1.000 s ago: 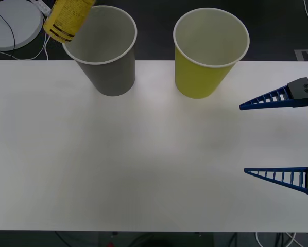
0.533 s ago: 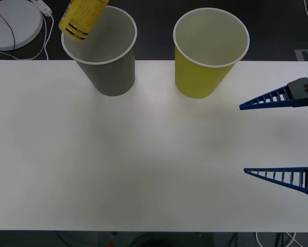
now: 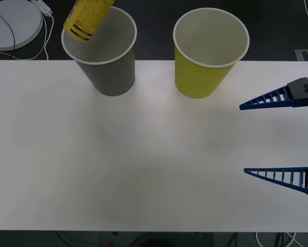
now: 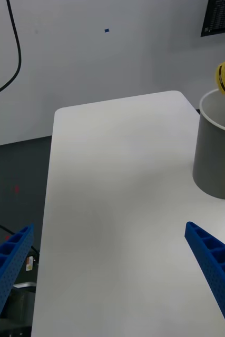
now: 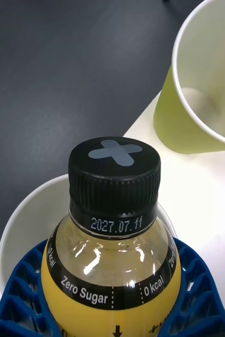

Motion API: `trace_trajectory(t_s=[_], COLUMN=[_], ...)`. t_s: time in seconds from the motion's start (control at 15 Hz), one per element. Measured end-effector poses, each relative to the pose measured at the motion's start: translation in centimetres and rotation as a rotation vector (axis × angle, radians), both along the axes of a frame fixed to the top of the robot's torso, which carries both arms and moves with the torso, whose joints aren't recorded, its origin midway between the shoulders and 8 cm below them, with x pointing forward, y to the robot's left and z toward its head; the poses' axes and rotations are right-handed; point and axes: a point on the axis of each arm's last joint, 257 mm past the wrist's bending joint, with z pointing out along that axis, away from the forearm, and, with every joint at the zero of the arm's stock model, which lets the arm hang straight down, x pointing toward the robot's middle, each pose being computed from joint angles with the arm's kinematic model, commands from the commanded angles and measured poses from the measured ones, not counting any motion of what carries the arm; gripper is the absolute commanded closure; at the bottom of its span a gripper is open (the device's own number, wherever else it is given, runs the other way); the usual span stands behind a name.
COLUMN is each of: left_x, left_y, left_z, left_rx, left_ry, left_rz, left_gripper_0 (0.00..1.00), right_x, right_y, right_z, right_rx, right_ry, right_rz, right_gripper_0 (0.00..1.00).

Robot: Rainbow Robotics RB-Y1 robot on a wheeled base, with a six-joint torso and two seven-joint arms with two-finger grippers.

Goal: Put the can into the green bin and the plastic bottle into the gray bin

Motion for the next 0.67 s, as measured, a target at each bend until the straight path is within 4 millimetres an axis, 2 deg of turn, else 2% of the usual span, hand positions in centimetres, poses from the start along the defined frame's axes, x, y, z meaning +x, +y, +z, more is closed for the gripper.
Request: trace_trajectory(t_s=[0.07,0.67], left_x=[-0.02,-0.05], left_y=[-0.03,0.06], left_z=[0.00,-0.20], left_rx=[0.001,0.008], left_ry=[0.000,0.000], left_rz=[-0.003,-0.022], left_gripper_0=[0.00,0.00], right_x=[0.00,0.00], right_y=[0.00,0.00], right_z=[0.00,0.00], right_rx=[0.000,0.000], right_ry=[0.000,0.000], right_rz=[0.000,0.000], right_gripper_0=[0.00,0.00])
